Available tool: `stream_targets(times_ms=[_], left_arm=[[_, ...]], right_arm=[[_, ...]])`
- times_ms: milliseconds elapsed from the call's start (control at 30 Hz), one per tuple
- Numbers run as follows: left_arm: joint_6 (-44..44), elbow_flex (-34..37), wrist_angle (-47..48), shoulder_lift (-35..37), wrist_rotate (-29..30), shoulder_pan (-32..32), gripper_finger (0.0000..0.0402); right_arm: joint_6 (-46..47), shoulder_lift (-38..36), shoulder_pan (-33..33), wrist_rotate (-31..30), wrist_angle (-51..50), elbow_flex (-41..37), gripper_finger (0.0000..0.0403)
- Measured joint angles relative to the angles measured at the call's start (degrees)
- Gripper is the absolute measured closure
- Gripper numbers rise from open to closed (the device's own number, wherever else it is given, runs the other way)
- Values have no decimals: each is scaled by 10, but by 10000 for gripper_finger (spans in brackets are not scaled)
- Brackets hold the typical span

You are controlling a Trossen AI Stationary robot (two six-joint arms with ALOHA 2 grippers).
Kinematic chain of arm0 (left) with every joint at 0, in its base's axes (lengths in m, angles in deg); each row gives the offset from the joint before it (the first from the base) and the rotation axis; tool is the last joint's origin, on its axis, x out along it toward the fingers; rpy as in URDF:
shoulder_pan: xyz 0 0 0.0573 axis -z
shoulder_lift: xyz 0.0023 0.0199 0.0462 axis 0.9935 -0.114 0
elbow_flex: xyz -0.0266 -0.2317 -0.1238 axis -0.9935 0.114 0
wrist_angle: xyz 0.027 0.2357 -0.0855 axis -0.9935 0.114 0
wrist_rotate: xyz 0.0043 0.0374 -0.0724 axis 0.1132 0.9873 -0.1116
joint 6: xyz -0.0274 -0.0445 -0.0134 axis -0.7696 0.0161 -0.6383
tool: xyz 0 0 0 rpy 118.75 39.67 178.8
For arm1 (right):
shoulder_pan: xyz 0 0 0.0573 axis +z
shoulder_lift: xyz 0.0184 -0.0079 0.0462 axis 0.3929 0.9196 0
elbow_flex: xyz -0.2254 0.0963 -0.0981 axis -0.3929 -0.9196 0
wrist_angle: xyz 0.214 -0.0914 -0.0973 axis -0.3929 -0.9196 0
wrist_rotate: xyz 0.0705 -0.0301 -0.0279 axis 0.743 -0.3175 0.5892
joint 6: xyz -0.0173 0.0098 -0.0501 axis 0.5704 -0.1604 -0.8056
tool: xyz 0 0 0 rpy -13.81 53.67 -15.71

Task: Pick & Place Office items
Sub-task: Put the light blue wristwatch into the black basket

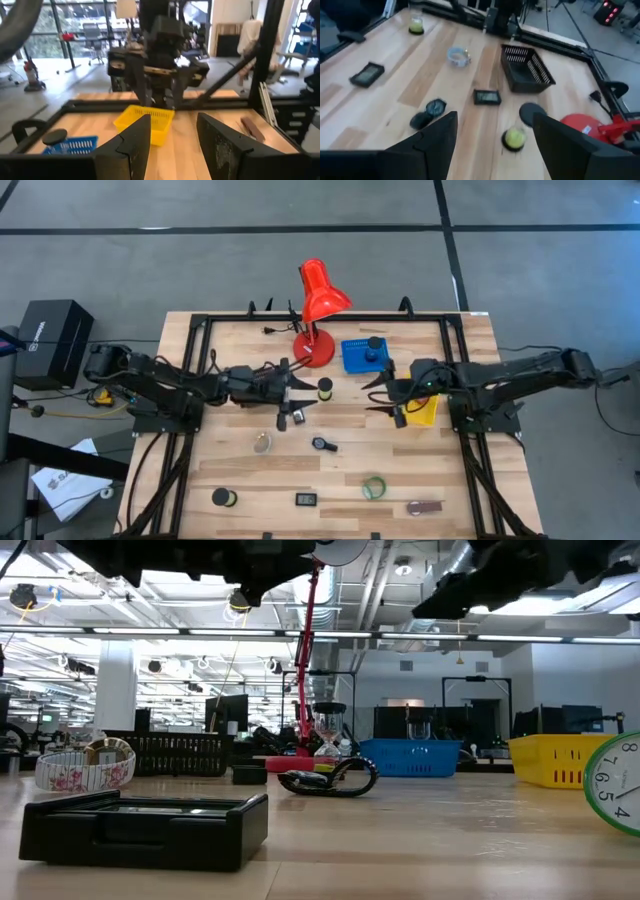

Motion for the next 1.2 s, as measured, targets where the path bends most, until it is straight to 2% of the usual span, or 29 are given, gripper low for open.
stream_targets(times_ms=[200, 367, 467, 567, 667, 867, 1033, 1200], left_arm=[[-5, -1, 5, -25, 1, 25, 245], [3, -40, 5, -116, 2, 63, 245], [1, -91, 86, -139, 22, 83, 245], [-92, -159, 292, -132, 93, 99, 245], [-215, -204, 456, -126, 110, 114, 245], [-431, -211, 619, -126, 31, 168, 245], [-566, -209, 768, -127, 37, 220, 245], [-602, -172, 770, -127, 64, 255, 245]], right_arm=[[-16, 59, -6, 0, -1, -1, 154], [-31, 91, -24, 0, 33, 0, 154], [-31, 90, -35, 0, 37, 0, 154], [-31, 90, -39, 0, 35, 0, 154], [-31, 90, -37, 0, 34, 0, 154], [-31, 91, -26, 0, 21, 0, 154], [-21, 91, -25, 0, 19, 0, 154], [-5, 91, -25, 0, 10, 0, 154]])
